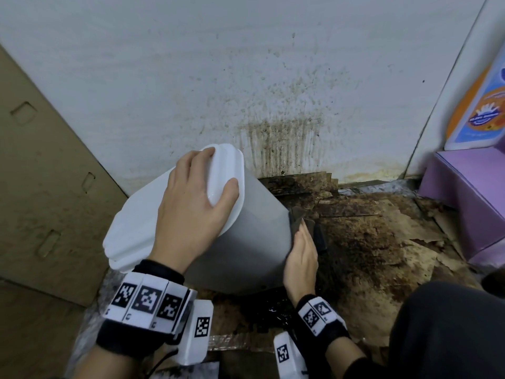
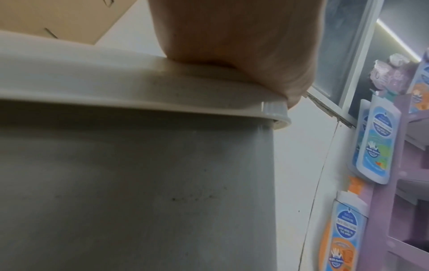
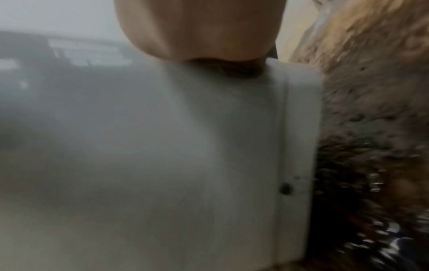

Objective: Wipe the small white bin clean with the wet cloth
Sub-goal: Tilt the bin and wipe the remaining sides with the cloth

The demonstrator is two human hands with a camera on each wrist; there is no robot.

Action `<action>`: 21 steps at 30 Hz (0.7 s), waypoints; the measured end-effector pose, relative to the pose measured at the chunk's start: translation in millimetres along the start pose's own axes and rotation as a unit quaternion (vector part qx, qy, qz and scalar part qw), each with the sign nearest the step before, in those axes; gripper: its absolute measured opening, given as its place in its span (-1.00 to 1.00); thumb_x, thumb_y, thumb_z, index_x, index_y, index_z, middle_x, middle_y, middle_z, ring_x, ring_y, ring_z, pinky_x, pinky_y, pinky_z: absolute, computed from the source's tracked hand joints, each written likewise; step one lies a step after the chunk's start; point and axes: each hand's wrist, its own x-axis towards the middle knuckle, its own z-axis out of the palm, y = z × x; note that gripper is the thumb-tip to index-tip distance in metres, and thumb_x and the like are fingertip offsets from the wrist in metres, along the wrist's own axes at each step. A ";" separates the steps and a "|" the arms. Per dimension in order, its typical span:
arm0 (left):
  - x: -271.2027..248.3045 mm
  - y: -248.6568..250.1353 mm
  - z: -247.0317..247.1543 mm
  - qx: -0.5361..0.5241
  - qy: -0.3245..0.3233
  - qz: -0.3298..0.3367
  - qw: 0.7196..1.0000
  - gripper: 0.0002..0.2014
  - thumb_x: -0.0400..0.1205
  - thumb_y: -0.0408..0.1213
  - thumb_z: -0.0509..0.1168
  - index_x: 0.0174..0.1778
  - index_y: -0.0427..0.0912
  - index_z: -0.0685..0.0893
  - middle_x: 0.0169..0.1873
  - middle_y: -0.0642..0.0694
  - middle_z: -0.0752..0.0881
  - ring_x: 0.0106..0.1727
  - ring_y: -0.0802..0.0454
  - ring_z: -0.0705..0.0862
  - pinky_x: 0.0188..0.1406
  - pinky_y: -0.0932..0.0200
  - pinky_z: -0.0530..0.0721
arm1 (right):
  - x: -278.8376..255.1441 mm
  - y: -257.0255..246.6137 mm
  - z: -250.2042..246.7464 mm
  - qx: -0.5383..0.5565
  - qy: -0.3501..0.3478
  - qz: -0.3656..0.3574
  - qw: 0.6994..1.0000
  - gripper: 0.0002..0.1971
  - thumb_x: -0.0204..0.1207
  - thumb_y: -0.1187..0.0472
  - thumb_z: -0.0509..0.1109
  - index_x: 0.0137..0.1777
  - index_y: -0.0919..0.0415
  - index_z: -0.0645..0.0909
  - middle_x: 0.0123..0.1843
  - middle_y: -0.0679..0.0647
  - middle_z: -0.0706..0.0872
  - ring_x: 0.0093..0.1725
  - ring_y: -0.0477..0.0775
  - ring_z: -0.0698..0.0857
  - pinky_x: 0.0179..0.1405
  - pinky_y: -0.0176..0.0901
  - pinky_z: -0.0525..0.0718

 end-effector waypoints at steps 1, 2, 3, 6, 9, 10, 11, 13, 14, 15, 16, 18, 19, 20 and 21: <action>-0.2 0.7 0.2 0.001 0.000 0.000 1.000 -0.33 0.63 0.23 0.09 0.66 0.06 0.33 0.58 0.06 0.38 0.59 0.03 0.38 0.38 0.14 0.34 | 0.1 -7.9 0.6 0.002 -0.011 0.016 1.000 -0.44 0.81 -0.01 -0.09 0.75 0.06 0.36 0.76 -0.09 0.39 0.76 -0.11 0.29 0.81 0.00 0.12; -0.5 1.6 0.5 0.002 -0.001 0.000 1.000 -0.33 0.63 0.23 0.09 0.66 0.05 0.33 0.58 0.05 0.38 0.59 0.02 0.38 0.38 0.14 0.34 | 0.4 -18.0 0.5 0.003 -0.023 0.026 0.999 -0.42 0.80 -0.04 -0.11 0.76 0.04 0.34 0.77 -0.11 0.36 0.76 -0.13 0.27 0.81 0.00 0.09; -0.9 2.3 0.6 0.004 -0.001 0.000 1.000 -0.33 0.64 0.22 0.09 0.66 0.04 0.33 0.58 0.05 0.38 0.58 0.01 0.38 0.37 0.14 0.34 | 1.2 -28.9 1.2 0.005 -0.033 0.023 0.999 -0.38 0.75 -0.08 -0.13 0.76 0.02 0.33 0.78 -0.12 0.34 0.77 -0.14 0.25 0.81 0.00 0.08; -2.5 5.5 1.0 0.005 0.001 0.003 1.000 -0.34 0.64 0.21 0.10 0.66 0.03 0.34 0.57 0.04 0.38 0.58 -0.01 0.39 0.39 0.07 0.40 | 0.2 -63.3 6.9 0.034 -0.071 -0.012 0.997 -0.35 0.71 -0.14 -0.14 0.76 -0.04 0.30 0.80 -0.13 0.30 0.77 -0.19 0.22 0.82 0.04 0.08; -3.7 8.9 1.2 0.004 0.000 0.005 1.000 -0.31 0.61 0.23 0.08 0.66 0.03 0.34 0.56 0.04 0.39 0.57 -0.02 0.40 0.43 0.02 0.43 | -2.0 -103.4 12.3 0.119 -0.158 -0.026 0.980 -0.27 0.63 -0.34 -0.09 0.78 -0.16 0.24 0.80 -0.27 0.24 0.76 -0.30 0.16 0.83 0.04 0.10; -4.0 9.4 1.4 0.005 -0.002 0.005 1.000 -0.30 0.61 0.24 0.07 0.66 0.02 0.34 0.56 0.03 0.39 0.57 -0.01 0.40 0.42 0.03 0.43 | -2.0 -113.5 13.0 0.133 -0.188 -0.048 0.972 -0.30 0.65 -0.36 -0.08 0.78 -0.22 0.23 0.80 -0.32 0.23 0.76 -0.33 0.15 0.82 0.03 0.10; -4.1 9.2 1.0 0.006 -0.003 0.006 1.000 -0.30 0.61 0.24 0.07 0.67 0.02 0.34 0.57 0.03 0.39 0.57 -0.01 0.39 0.41 0.04 0.42 | -1.9 -120.8 12.1 0.139 -0.217 -0.078 0.963 -0.37 0.71 -0.33 -0.07 0.77 -0.29 0.23 0.79 -0.36 0.21 0.76 -0.36 0.13 0.81 0.01 0.10; -4.2 7.4 0.0 0.003 -0.003 0.007 1.000 -0.30 0.61 0.24 0.07 0.67 0.02 0.33 0.57 0.03 0.38 0.58 0.00 0.39 0.40 0.10 0.38 | -0.5 -125.0 9.0 0.125 -0.253 -0.122 0.952 -0.54 0.84 -0.17 -0.08 0.71 -0.38 0.22 0.80 -0.38 0.17 0.76 -0.41 0.09 0.81 -0.07 0.07; -4.3 6.0 -0.6 0.000 -0.003 0.007 1.000 -0.30 0.61 0.24 0.07 0.67 0.02 0.33 0.58 0.03 0.38 0.59 0.01 0.38 0.40 0.12 0.36 | 1.5 -120.9 6.7 0.095 -0.254 -0.145 0.952 -0.57 0.88 -0.08 -0.09 0.72 -0.34 0.15 0.79 -0.37 0.15 0.76 -0.40 0.07 0.81 -0.11 0.06; -4.5 4.8 -1.2 -0.002 -0.004 0.007 1.000 -0.30 0.62 0.24 0.07 0.67 0.02 0.33 0.58 0.04 0.38 0.59 0.01 0.37 0.40 0.14 0.34 | 4.4 -113.4 5.2 0.058 -0.241 -0.168 0.954 -0.56 0.90 0.00 -0.10 0.73 -0.28 0.11 0.79 -0.33 0.14 0.77 -0.37 0.07 0.82 -0.11 0.04; -5.1 3.8 -1.7 -0.005 -0.004 0.007 1.000 -0.31 0.62 0.23 0.08 0.67 0.03 0.33 0.59 0.04 0.38 0.60 0.02 0.37 0.40 0.16 0.33 | 8.5 -102.6 3.6 0.025 -0.222 -0.185 0.957 -0.55 0.90 0.05 -0.10 0.76 -0.21 0.11 0.80 -0.29 0.15 0.78 -0.33 0.08 0.82 -0.10 0.03; -6.0 1.9 -2.7 -0.008 -0.002 0.007 1.000 -0.33 0.63 0.21 0.11 0.66 0.05 0.34 0.59 0.07 0.37 0.60 0.03 0.37 0.39 0.16 0.33 | 19.1 -77.5 -0.3 -0.011 -0.190 -0.152 0.970 -0.53 0.91 0.09 -0.10 0.79 -0.11 0.18 0.79 -0.21 0.23 0.78 -0.25 0.12 0.83 -0.04 0.04; -6.3 1.1 -3.2 -0.008 -0.002 0.006 1.000 -0.35 0.64 0.21 0.11 0.66 0.06 0.33 0.59 0.08 0.36 0.59 0.04 0.37 0.39 0.16 0.33 | 24.6 -65.7 -2.7 -0.025 -0.181 -0.110 0.977 -0.53 0.91 0.08 -0.10 0.79 -0.07 0.21 0.79 -0.16 0.25 0.78 -0.21 0.15 0.83 0.00 0.06; -6.4 0.2 -3.6 -0.007 -0.001 0.004 1.000 -0.35 0.65 0.21 0.12 0.66 0.06 0.33 0.59 0.09 0.36 0.59 0.05 0.37 0.39 0.15 0.33 | 29.9 -54.3 -5.5 -0.038 -0.173 -0.070 0.982 -0.52 0.90 0.06 -0.10 0.79 -0.04 0.23 0.80 -0.11 0.27 0.78 -0.15 0.17 0.82 0.05 0.07; -6.6 -0.3 -3.9 -0.007 -0.002 0.003 1.000 -0.35 0.65 0.21 0.12 0.66 0.07 0.32 0.60 0.10 0.35 0.60 0.06 0.37 0.39 0.14 0.34 | 33.6 -44.8 -9.0 -0.056 -0.168 -0.040 0.983 -0.50 0.89 0.03 -0.11 0.79 -0.02 0.25 0.81 -0.08 0.28 0.79 -0.10 0.18 0.82 0.08 0.08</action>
